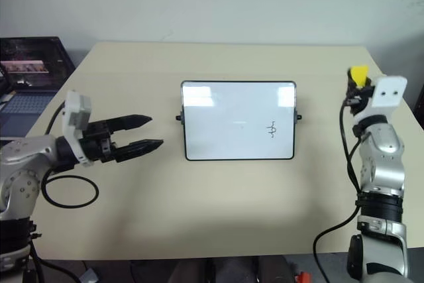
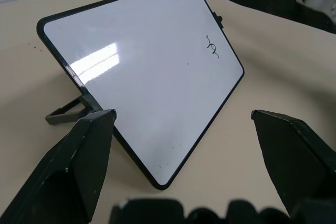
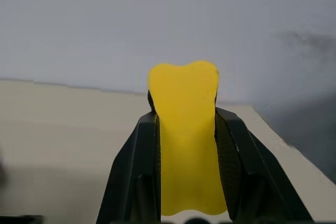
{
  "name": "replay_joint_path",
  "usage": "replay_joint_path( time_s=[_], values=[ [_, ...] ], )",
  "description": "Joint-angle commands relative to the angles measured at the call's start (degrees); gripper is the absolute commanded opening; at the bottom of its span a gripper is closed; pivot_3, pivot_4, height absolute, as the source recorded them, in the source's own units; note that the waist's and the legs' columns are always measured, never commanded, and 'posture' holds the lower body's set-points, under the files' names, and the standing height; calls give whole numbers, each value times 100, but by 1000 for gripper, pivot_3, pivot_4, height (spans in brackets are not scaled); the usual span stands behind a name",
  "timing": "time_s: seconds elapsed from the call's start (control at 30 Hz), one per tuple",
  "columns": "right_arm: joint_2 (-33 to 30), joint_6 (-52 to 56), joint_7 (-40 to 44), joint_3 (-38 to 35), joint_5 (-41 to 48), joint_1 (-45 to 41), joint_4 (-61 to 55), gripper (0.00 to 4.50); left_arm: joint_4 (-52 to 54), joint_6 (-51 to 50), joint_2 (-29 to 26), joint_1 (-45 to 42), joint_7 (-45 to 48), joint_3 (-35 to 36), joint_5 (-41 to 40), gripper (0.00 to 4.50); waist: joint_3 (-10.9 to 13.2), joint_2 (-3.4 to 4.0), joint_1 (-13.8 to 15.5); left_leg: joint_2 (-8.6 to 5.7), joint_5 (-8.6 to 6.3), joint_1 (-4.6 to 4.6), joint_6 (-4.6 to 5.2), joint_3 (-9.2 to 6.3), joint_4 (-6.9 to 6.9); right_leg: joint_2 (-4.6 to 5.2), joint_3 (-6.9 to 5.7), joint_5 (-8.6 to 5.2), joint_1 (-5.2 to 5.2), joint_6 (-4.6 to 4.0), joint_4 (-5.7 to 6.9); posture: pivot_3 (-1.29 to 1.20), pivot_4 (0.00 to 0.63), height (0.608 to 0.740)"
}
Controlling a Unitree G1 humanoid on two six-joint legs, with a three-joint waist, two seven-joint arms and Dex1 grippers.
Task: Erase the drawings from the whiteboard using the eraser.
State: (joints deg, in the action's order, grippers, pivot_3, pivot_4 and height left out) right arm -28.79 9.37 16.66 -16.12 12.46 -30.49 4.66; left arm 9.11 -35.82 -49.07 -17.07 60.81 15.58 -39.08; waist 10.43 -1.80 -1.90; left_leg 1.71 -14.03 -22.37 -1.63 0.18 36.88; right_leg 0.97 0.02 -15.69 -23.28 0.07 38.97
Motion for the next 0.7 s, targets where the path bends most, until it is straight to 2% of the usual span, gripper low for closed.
replay_joint_path(
  time_s=[0.03,0.23,0.7],
  values=[
    [69,530,221,380,234,-131,-1024,1066,74,57,-84,-50,28,109,-27,4500,0,-1,0,1,0,0,0,-1,0,0,-1,0,0,0,0,0,150,740],
    [407,1263,351,1179,251,270,-1981,1066,73,44,-60,-103,56,29,-35,4500,-1,-2,22,1,0,-5,0,-5,1,-1,-5,0,-1,1,-2,0,150,740],
    [975,1677,-100,1903,-469,494,-1845,1066,77,21,-76,-151,22,25,-21,4500,-2,-4,21,1,0,-10,0,-9,4,0,-11,1,-3,3,-2,0,150,740]
  ],
)
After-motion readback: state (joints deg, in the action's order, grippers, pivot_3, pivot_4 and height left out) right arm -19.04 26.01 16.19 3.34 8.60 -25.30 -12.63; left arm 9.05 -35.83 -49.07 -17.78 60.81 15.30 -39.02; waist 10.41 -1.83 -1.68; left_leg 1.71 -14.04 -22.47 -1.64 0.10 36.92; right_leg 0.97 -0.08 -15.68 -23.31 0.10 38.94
